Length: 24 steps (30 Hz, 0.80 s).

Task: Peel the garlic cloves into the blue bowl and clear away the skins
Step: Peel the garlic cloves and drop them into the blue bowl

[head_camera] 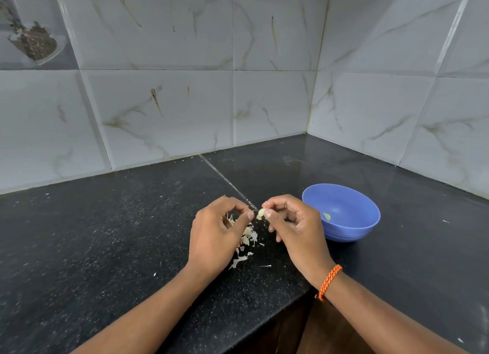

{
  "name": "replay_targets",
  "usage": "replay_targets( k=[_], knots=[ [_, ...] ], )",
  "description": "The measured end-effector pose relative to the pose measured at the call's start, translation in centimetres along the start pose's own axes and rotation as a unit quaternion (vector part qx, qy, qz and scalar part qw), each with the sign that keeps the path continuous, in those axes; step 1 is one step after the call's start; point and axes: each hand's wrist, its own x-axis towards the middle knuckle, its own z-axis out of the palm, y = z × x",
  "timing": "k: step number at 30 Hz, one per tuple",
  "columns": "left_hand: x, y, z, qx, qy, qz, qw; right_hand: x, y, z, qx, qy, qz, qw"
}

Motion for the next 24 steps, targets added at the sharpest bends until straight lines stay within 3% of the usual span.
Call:
replay_targets(
  k=[9, 20, 24],
  knots=[
    [0.13, -0.20, -0.07, 0.059, 0.013, 0.012, 0.998, 0.01, 0.05, -0.01, 0.006, -0.006, -0.003, 1.000],
    [0.17, -0.31, 0.05, 0.039, 0.003, 0.005, 0.999, -0.04, 0.02, -0.04, 0.005, -0.009, 0.001, 1.000],
    [0.16, -0.03, -0.01, -0.018, -0.012, 0.006, 1.000, 0.00, -0.06, 0.05, 0.003, -0.010, 0.000, 1.000]
  ],
)
